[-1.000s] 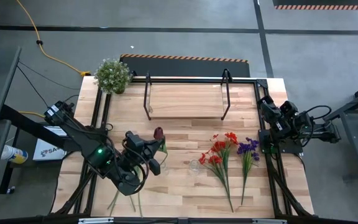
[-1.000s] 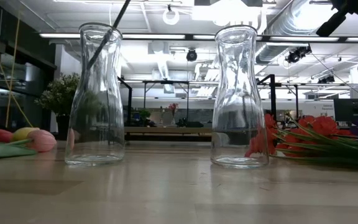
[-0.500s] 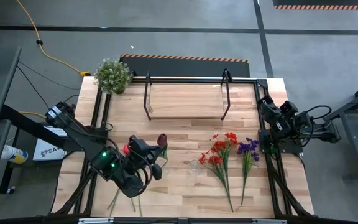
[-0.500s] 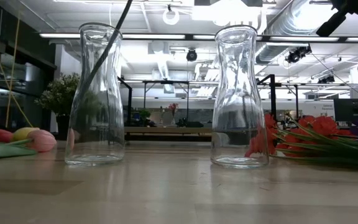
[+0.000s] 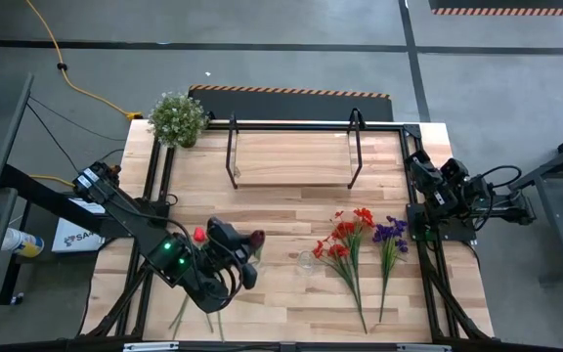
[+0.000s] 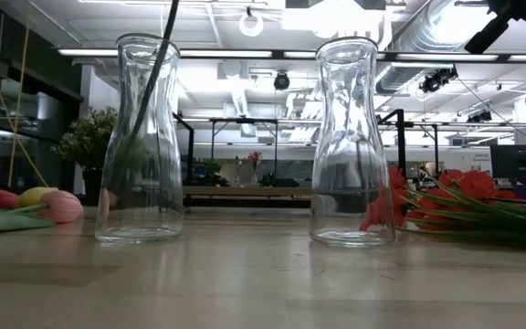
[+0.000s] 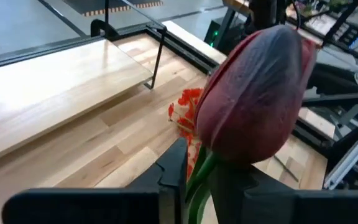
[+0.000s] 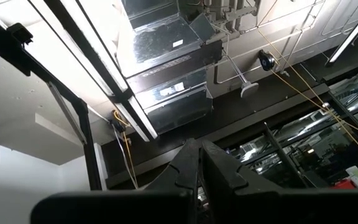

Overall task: Pick and place flowers into a vace then onto a shelf
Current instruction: Put the dark red flower into the left transparent vase

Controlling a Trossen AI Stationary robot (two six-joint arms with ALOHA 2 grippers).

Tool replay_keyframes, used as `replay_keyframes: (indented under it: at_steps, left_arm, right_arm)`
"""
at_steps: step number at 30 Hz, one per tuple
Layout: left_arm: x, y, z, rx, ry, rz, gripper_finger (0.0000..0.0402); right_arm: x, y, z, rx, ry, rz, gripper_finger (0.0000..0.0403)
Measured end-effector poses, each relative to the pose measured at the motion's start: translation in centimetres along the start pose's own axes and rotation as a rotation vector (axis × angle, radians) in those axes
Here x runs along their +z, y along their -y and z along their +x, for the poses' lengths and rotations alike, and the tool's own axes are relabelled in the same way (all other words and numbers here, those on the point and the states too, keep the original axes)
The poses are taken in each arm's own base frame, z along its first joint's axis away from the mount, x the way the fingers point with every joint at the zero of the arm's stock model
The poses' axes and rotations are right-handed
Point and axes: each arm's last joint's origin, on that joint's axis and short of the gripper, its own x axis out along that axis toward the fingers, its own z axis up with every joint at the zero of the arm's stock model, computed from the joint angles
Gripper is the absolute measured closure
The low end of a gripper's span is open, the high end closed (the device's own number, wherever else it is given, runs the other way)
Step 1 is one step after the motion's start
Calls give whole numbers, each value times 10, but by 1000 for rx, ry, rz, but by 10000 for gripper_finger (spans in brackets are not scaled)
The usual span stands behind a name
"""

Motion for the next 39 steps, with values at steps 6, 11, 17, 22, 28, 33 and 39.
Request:
replay_keyframes:
  at_steps: [6,11,17,22,28,33,39]
  left_arm:
    - [-2,-1,0,-15,-56,15,306]
    - [-4,-2,0,-27,-115,35,305]
    - [-7,-4,-1,-29,-181,68,305]
    - [-6,-8,-3,-27,-207,84,305]
    - [5,-12,-10,-67,-221,101,305]
    - [12,-18,-16,-75,-242,104,305]
    - [11,-19,-16,-77,-263,115,305]
  right_arm:
    - [0,0,0,0,0,0,391]
    - [0,0,0,0,0,0,391]
    - [0,0,0,0,0,1,391]
    - [0,0,0,0,1,1,391]
    - [1,0,0,5,6,2,391]
    - [1,-1,0,12,11,4,391]
    - [2,-1,0,14,15,4,391]
